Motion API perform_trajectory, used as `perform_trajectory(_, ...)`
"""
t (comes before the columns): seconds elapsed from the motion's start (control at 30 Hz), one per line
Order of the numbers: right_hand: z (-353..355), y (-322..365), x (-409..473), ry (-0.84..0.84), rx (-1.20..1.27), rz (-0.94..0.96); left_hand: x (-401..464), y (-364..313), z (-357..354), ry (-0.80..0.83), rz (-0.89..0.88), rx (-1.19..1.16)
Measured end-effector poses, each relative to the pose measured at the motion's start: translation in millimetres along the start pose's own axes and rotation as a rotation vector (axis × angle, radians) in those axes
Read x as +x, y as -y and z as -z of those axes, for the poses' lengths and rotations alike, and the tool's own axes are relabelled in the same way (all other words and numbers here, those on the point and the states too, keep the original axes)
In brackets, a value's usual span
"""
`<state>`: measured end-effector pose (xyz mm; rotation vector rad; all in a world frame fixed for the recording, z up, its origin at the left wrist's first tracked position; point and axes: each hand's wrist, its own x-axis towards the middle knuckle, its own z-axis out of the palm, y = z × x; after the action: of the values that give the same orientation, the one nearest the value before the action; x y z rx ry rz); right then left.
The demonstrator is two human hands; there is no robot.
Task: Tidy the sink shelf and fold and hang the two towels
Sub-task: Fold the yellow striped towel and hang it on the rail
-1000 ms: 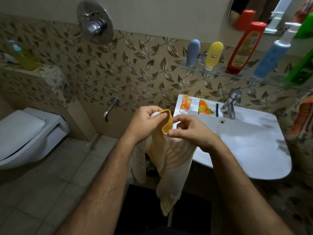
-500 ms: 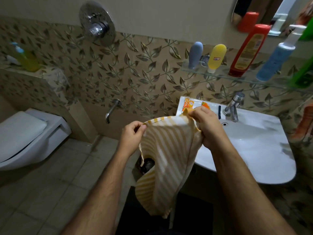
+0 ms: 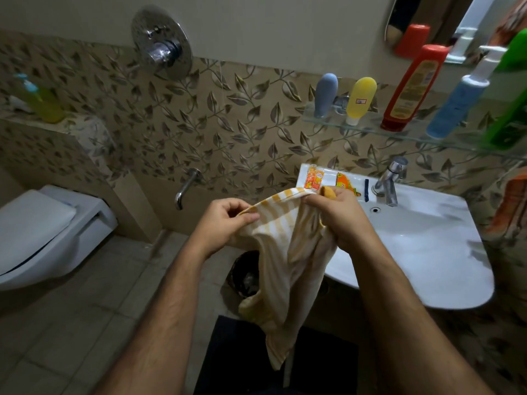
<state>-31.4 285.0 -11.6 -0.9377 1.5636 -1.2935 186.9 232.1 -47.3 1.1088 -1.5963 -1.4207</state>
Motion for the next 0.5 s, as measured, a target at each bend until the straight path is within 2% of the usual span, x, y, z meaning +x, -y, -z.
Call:
perform_trajectory(0.13,6.3,0.7,-0.1,-0.021,0.016,-0.026,-3.4,12.3,6.8,-0.131,0.049,-0.159)
perform_trajectory(0.23,7.8,-2.1,1.2,-0.024,0.047,-0.068,-3.7,14.4,2.5,-0.195,0.089,-0.503)
perform_trajectory(0.37,9.3,-0.5,-0.1,-0.083,0.015,-0.077,-3.0,17.8,2.6,-0.122,0.185,-0.844)
perform_trajectory(0.43,10.4,1.9,-2.4,-0.116,-0.039,-0.052,-4.9,13.5,-1.0,-0.177,0.226,-0.791)
perform_trajectory(0.5,9.4,1.7,-3.2,-0.104,-0.105,-0.016,-5.2,8.6,-6.0,-0.382,0.195,-0.572)
